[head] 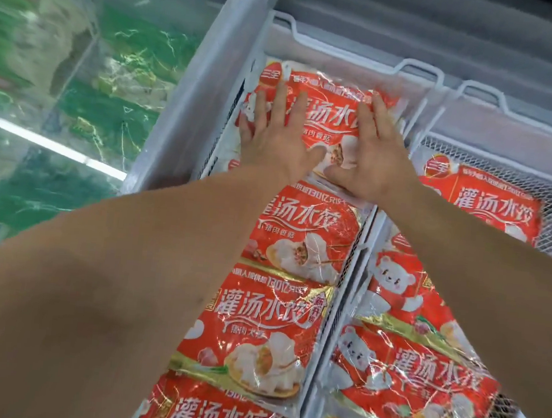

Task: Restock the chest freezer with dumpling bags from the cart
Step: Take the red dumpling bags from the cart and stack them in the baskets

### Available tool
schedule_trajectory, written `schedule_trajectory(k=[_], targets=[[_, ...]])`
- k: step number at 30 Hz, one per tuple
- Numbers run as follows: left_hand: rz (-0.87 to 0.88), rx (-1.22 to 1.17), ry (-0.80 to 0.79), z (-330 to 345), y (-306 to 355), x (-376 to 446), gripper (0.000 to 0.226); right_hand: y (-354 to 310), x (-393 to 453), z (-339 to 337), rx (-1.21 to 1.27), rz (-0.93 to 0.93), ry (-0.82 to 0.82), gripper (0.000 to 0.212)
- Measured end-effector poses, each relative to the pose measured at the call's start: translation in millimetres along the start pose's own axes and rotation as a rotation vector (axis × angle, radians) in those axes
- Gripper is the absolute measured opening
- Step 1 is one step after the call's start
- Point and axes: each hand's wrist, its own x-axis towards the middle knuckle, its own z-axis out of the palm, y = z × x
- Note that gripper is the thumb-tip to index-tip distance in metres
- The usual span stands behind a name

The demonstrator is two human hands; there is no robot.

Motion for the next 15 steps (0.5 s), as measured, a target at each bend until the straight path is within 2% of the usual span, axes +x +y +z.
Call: schedule_trajectory(k=[5, 10, 13, 15], targets=[[-0.009, -0.003, -0.054, -8, -1, -14, 0.099, 0, -17, 1, -0.053, 0.086, -0.008, 0.115], [0.079, -0.033, 0.017, -2, -5, -97, 0.077, -35, -92, 19, 0.019, -0.033, 0.175, 0.073], [0.107, -0.014, -0.078, 12, -31, -162, 0.072, -50, -159, 57, 0.069, -0.090, 0.142, 0.061], [0.126, 0.001, -0.085, 20, -46, -198, 0.069, -61, -195, 75, 0.103, -0.069, 0.097, 0.061]])
